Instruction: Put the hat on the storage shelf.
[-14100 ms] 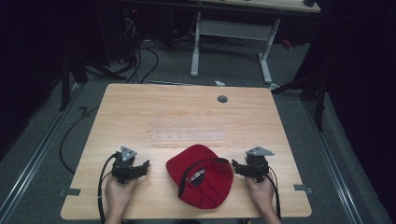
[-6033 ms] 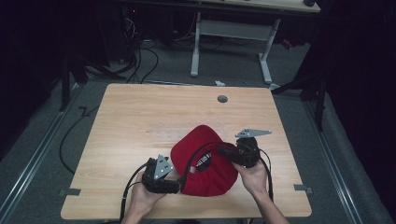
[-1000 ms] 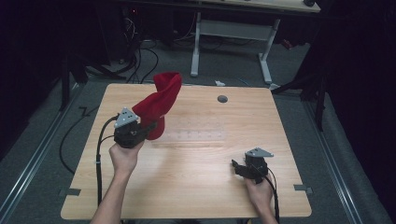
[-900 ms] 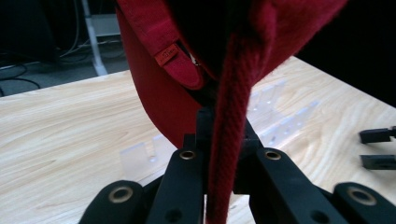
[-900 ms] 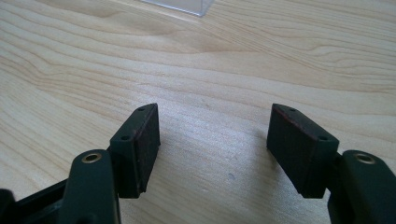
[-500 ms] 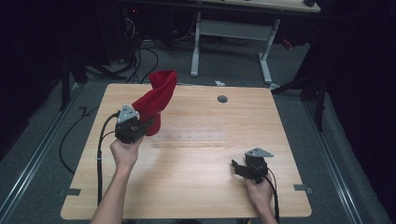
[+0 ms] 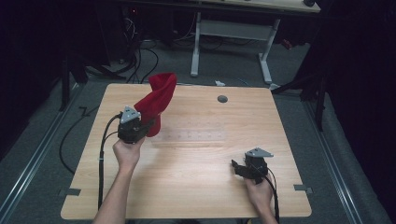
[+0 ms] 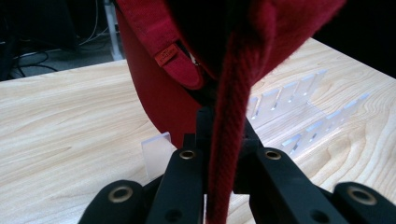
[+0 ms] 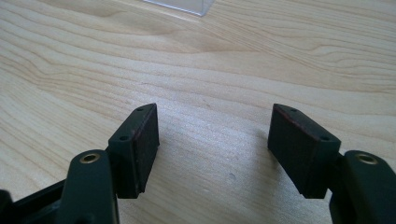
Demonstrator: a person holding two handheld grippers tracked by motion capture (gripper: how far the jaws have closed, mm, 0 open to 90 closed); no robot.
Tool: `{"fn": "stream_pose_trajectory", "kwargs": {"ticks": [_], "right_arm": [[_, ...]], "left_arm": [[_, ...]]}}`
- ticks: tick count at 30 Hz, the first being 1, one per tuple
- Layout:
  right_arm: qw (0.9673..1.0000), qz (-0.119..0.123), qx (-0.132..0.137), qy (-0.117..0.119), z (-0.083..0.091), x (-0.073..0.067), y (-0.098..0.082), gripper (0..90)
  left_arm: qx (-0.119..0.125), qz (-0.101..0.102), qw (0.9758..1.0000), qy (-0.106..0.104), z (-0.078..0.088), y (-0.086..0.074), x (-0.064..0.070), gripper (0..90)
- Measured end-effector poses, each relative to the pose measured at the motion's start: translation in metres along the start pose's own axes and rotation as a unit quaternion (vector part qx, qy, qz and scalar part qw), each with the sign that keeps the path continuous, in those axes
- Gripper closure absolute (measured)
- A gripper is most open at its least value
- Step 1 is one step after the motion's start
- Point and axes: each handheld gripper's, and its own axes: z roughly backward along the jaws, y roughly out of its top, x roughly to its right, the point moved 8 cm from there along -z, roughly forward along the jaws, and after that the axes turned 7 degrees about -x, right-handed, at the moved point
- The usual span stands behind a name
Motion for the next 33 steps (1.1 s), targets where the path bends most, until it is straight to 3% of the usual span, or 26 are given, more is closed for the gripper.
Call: {"fn": "stream_pose_trajectory", "kwargs": {"ticks": [9,17,21,27,29,33], "right_arm": [[1.0000,0.000,0.000,0.000,0.000,0.000,0.000,33.8],[1.0000,0.000,0.000,0.000,0.000,0.000,0.000,33.6],[1.0000,0.000,-0.001,0.000,0.000,0.000,0.000,33.6],[1.0000,0.000,0.000,0.000,0.000,0.000,0.000,33.6],[1.0000,0.000,0.000,0.000,0.000,0.000,0.000,33.6],[1.0000,0.001,0.000,0.000,0.000,0.000,0.000,33.5]], "left_arm": [[0.003,0.012,0.9999,-0.001,0.000,-0.007,-0.005,84.8],[-0.011,0.034,0.9994,0.006,0.003,-0.020,-0.014,84.0],[-0.014,0.035,0.9992,0.009,0.006,-0.023,-0.016,82.2],[-0.026,0.031,0.9991,0.017,0.014,-0.028,-0.021,66.5],[-0.022,0.021,0.9992,0.024,0.019,-0.029,-0.022,59.8],[-0.022,0.024,0.9992,0.024,0.025,-0.029,-0.023,51.9]]}}
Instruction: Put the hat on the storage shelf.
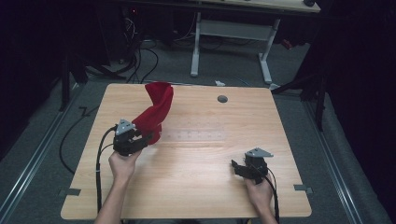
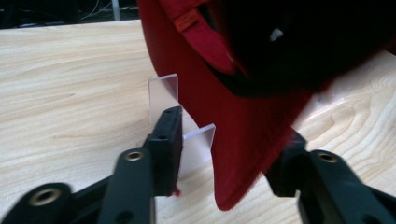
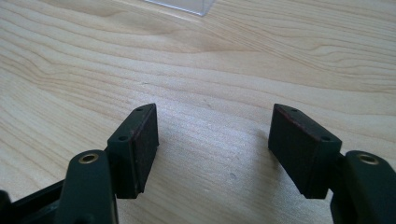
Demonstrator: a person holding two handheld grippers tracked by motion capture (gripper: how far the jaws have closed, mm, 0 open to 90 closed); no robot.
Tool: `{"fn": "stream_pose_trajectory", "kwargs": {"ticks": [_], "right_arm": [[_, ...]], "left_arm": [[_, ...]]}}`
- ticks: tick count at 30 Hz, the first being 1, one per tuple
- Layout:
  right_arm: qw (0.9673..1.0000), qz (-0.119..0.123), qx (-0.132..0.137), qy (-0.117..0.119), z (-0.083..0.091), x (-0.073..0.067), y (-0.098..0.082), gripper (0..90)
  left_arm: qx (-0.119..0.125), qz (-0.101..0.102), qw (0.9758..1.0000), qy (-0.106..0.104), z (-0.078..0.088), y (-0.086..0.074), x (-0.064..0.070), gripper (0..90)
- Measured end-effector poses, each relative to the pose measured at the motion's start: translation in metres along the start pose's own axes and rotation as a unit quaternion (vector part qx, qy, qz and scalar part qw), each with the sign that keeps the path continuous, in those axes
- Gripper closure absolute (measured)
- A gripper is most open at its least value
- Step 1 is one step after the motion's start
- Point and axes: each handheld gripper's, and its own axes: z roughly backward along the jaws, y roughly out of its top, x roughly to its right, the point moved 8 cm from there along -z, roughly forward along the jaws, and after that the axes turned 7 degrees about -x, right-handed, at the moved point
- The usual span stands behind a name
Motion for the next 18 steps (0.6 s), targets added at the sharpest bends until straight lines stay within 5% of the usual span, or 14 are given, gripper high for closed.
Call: {"fn": "stream_pose_trajectory", "kwargs": {"ticks": [5,18], "right_arm": [[1.0000,0.000,0.000,0.000,0.000,0.000,0.000,33.5],[1.0000,0.000,0.000,0.000,0.000,0.000,0.000,33.4]], "left_arm": [[-0.005,-0.005,1.0000,0.005,0.008,-0.007,-0.003,43.2],[-0.007,-0.010,0.9998,0.015,0.024,-0.019,-0.009,38.9]]}}
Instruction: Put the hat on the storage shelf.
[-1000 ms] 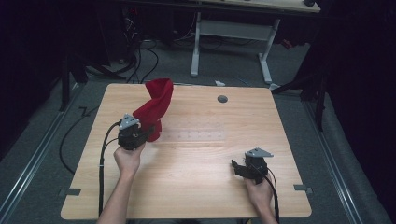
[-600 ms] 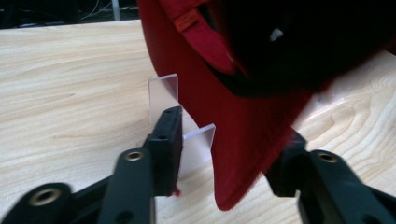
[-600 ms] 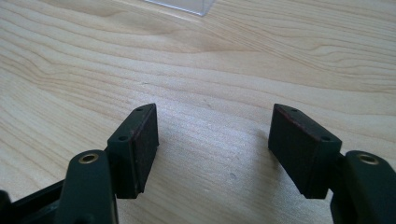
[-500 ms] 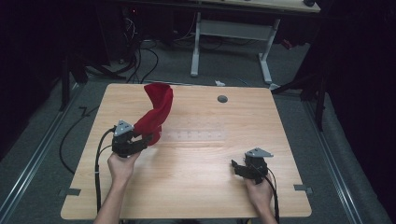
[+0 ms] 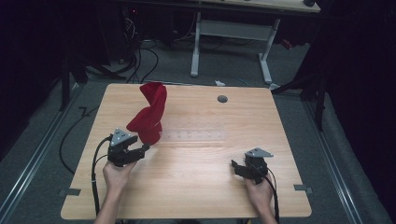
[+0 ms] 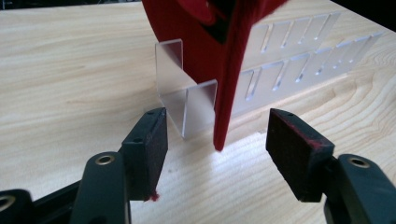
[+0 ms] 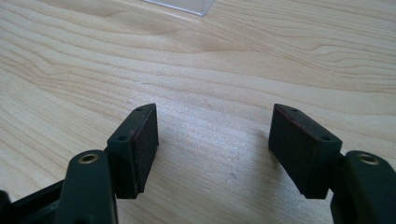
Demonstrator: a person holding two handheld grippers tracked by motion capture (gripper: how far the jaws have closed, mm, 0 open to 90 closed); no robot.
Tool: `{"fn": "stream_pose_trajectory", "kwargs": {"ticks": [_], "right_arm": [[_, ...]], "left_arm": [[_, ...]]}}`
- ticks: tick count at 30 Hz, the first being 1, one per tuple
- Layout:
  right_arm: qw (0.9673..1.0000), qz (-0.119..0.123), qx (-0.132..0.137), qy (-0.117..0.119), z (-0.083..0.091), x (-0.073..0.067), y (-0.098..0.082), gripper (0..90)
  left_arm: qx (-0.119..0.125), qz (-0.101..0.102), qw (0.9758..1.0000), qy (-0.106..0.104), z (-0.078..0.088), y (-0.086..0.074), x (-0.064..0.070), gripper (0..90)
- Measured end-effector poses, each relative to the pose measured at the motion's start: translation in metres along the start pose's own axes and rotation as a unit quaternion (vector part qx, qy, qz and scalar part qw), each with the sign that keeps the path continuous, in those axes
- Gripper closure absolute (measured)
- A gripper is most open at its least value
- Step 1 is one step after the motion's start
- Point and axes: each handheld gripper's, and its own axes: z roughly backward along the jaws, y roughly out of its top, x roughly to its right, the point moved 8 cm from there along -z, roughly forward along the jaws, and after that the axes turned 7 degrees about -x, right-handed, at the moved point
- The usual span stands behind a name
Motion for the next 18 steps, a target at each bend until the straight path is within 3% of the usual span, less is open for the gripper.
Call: {"fn": "stream_pose_trajectory", "kwargs": {"ticks": [18], "right_arm": [[1.0000,0.000,0.000,0.000,0.000,0.000,0.000,33.2]], "left_arm": [[-0.012,0.003,0.9999,0.006,0.016,-0.023,-0.003,37.6]]}}
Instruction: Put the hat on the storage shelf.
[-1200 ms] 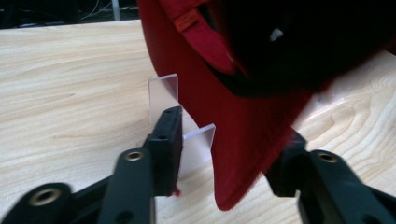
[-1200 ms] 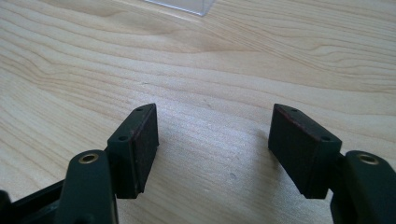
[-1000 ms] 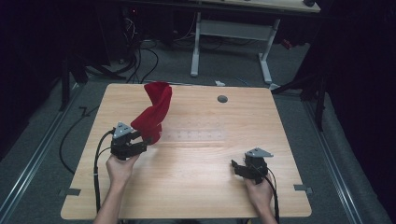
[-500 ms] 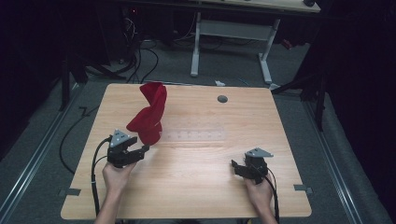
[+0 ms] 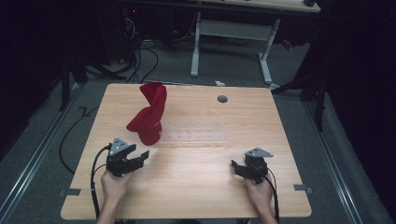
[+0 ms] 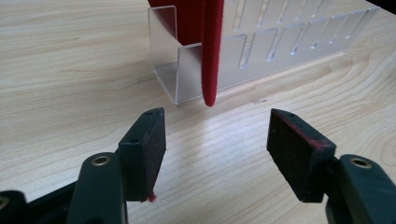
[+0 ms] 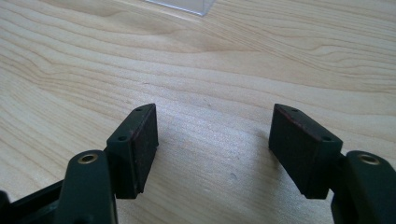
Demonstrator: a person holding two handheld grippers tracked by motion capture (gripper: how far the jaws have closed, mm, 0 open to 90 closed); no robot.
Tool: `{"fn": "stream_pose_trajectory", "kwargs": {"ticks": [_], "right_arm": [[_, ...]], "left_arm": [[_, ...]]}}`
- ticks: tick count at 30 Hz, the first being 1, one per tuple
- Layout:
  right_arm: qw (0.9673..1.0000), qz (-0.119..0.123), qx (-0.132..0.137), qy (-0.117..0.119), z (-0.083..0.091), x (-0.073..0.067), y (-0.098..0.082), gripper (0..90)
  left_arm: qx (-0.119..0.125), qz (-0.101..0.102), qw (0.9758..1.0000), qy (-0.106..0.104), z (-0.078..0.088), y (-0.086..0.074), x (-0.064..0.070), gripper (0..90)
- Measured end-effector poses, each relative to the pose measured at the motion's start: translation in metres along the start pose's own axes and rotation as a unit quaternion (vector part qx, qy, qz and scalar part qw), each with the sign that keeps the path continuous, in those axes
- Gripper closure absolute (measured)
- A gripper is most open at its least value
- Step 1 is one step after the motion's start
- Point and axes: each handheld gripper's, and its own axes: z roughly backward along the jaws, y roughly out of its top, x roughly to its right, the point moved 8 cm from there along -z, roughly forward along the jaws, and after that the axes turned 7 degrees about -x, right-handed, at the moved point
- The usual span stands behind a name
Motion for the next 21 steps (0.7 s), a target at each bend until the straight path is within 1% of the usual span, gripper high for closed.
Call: {"fn": "stream_pose_trajectory", "kwargs": {"ticks": [2,11,16,21], "right_arm": [[1.0000,-0.001,0.000,0.000,0.000,0.000,0.000,33.2],[1.0000,-0.001,0.000,0.000,0.000,0.000,0.000,33.1],[1.0000,0.000,0.000,0.000,0.000,0.000,0.000,33.2],[1.0000,0.000,0.000,0.000,0.000,0.000,0.000,33.1]], "left_arm": [[0.001,0.004,1.0000,-0.002,0.001,-0.001,0.001,37.5],[-0.003,0.006,0.9999,-0.010,0.003,-0.008,0.005,37.1],[-0.003,0.012,0.9999,-0.011,0.004,-0.013,0.005,36.8],[-0.006,0.013,0.9999,-0.010,0.004,-0.018,0.005,36.6]]}}
